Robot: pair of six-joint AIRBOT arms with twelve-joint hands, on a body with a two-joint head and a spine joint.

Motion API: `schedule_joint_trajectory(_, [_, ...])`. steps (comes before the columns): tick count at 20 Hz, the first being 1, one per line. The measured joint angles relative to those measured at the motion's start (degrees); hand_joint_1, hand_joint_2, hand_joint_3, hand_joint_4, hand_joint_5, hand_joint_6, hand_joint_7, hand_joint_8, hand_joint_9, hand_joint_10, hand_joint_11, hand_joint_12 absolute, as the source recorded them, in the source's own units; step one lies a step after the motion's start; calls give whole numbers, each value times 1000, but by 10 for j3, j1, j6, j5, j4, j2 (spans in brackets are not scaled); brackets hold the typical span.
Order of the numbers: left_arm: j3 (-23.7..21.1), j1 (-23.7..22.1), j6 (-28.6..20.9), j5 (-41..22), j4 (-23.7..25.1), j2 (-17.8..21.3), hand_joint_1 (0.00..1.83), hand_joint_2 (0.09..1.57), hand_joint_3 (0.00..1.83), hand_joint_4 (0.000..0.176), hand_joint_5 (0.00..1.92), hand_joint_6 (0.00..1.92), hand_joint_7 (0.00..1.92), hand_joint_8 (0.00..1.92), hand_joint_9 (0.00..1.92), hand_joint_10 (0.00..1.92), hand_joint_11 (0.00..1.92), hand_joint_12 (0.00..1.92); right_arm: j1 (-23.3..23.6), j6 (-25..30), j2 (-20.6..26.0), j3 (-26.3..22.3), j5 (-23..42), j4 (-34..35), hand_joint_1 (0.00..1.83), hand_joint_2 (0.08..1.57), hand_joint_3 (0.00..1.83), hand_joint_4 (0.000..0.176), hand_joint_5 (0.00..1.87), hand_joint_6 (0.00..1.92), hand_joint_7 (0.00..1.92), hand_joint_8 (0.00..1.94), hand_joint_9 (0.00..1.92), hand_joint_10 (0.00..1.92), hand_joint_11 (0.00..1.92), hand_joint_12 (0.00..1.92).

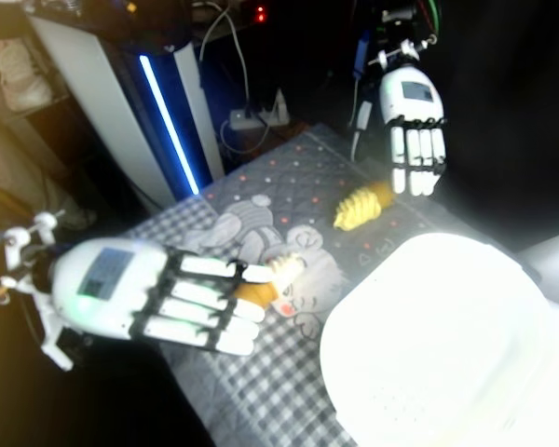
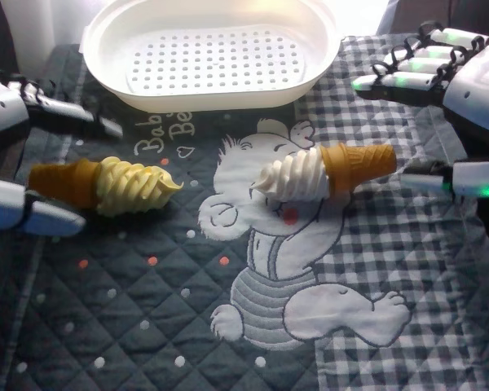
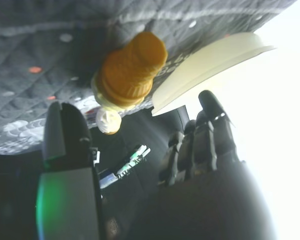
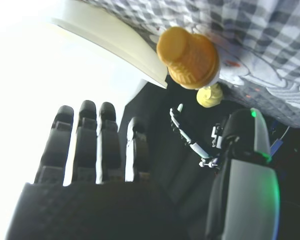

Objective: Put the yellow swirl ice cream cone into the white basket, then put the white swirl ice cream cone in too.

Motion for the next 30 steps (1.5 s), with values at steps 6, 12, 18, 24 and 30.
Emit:
schedule_joint_trajectory(6, [39, -46, 0, 57, 46, -63, 788, 763, 0, 91, 571, 2, 666, 0, 657, 0, 388, 621, 0, 0, 0, 1, -2, 2, 891, 1097, 0, 30, 413, 5, 390, 4, 390, 8, 206, 577])
schedule_joint_trajectory(12, [82, -64, 0, 129, 51, -97, 808, 772, 2, 68, 581, 9, 685, 12, 695, 15, 415, 553, 0, 0, 0, 1, -2, 3, 821, 1136, 12, 26, 425, 3, 379, 2, 358, 2, 158, 555])
schedule_joint_trajectory(18, [96, -66, 0, 146, 50, -111, 1315, 1032, 5, 0, 1098, 786, 933, 1559, 936, 1750, 868, 1897, 0, 0, 0, 1, -2, 3, 881, 1124, 0, 41, 429, 3, 369, 2, 341, 6, 140, 532])
schedule_joint_trajectory(24, [121, -70, -3, 155, 28, -134, 1178, 1094, 0, 0, 1009, 962, 775, 1740, 875, 1876, 826, 1918, 0, 0, 0, 3, -2, 5, 782, 1160, 10, 41, 434, 4, 406, 8, 379, 10, 151, 546])
schedule_joint_trajectory(30, [133, -156, -1, 113, 35, -129, 1210, 1006, 0, 0, 1243, 516, 880, 1217, 917, 1547, 961, 1727, 0, 1, -7, 6, -3, 4, 839, 1152, 0, 22, 471, 6, 434, 6, 405, 8, 169, 576])
